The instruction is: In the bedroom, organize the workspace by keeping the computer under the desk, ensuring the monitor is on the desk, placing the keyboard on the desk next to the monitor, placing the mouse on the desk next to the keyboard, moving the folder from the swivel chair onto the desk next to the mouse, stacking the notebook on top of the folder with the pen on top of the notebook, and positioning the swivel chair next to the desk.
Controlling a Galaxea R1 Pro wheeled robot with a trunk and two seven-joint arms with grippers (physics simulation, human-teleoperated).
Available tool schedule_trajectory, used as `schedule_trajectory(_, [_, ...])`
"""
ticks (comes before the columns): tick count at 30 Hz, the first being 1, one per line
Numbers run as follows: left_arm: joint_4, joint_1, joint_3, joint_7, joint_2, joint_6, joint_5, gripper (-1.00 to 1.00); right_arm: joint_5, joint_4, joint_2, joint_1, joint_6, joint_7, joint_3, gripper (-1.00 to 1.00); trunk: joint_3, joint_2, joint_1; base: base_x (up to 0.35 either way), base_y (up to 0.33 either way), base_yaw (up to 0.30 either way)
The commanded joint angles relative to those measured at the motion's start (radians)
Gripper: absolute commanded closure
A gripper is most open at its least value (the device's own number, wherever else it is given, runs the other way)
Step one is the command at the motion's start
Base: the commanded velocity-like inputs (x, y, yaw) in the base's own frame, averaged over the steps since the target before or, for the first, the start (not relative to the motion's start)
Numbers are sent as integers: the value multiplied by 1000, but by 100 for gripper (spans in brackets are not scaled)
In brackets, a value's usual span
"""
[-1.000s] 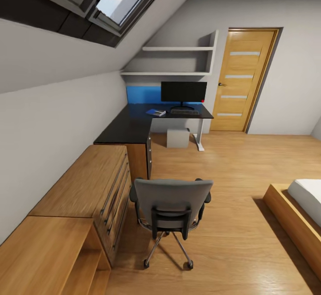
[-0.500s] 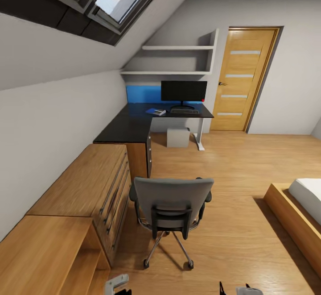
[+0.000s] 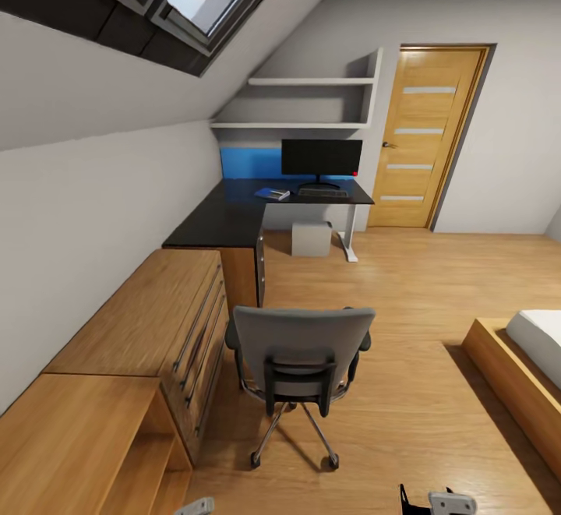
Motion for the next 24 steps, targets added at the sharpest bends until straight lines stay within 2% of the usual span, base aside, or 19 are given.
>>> schedule_trajectory(1, [1, -1, -8, 5, 0, -6, 9, -100, -2, 1, -3, -1, -2, -7, 9, -100, -4, -8, 4, 0, 0, 0])
schedule_trajectory(8, [3, -1, -9, 5, 0, -18, 6, -100, -2, 15, -10, -1, 0, -8, 10, -100, -26, -57, 31, 0, 0, 0])
schedule_trajectory(24, [5, -1, -15, 5, -2, -19, 4, -100, -2, 21, -8, -1, 1, -8, 12, -100, -76, -169, 92, 0, 0, 0])
